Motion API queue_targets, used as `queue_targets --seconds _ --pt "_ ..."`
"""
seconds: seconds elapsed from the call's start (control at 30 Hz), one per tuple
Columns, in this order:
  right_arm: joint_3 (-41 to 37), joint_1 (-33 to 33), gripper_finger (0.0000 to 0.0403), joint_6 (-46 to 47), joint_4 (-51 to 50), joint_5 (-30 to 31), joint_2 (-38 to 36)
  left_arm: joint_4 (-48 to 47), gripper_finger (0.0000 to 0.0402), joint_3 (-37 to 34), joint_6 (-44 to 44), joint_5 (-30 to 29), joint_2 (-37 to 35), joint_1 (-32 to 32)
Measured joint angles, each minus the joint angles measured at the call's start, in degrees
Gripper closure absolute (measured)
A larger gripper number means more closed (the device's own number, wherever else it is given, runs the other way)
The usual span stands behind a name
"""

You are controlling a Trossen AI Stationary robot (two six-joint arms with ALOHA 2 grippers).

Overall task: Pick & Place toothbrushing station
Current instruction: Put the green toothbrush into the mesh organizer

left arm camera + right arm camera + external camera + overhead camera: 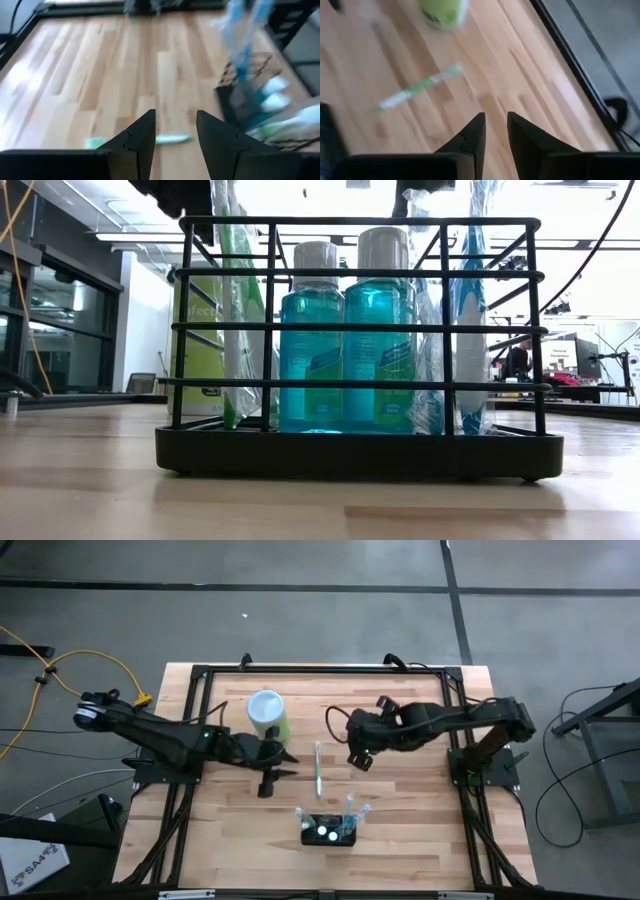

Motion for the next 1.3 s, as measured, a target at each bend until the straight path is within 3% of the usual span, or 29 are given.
queue_targets --seconds 0.2,0.4,0.5,0.7,1.3 --pt "-2.02 -2.8 0.0327 1.09 -5.13 -1.33 -0.03 0.19 0.0266 -0.04 2.4 1.08 1.42 3.89" --pt "-5.85 -2.74 0.0331 1.72 -4.63 -2.39 -0.96 0.47 0.0266 -0.02 -11.71 14.0 1.75 10.77" --pt "-6.25 -2.67 0.0331 2.14 -5.0 -3.0 -0.73 -0.85 0.0266 -0.02 -18.65 14.02 1.91 13.7" --pt "-6.19 -2.02 0.0332 1.07 -5.25 -3.27 -0.82 -2.9 0.0266 0.02 -24.57 12.66 4.18 17.37" --pt "-6.1 1.25 0.0332 1.71 -5.87 -2.83 -2.26 6.91 0.0266 -0.04 -23.29 15.73 10.98 10.21"
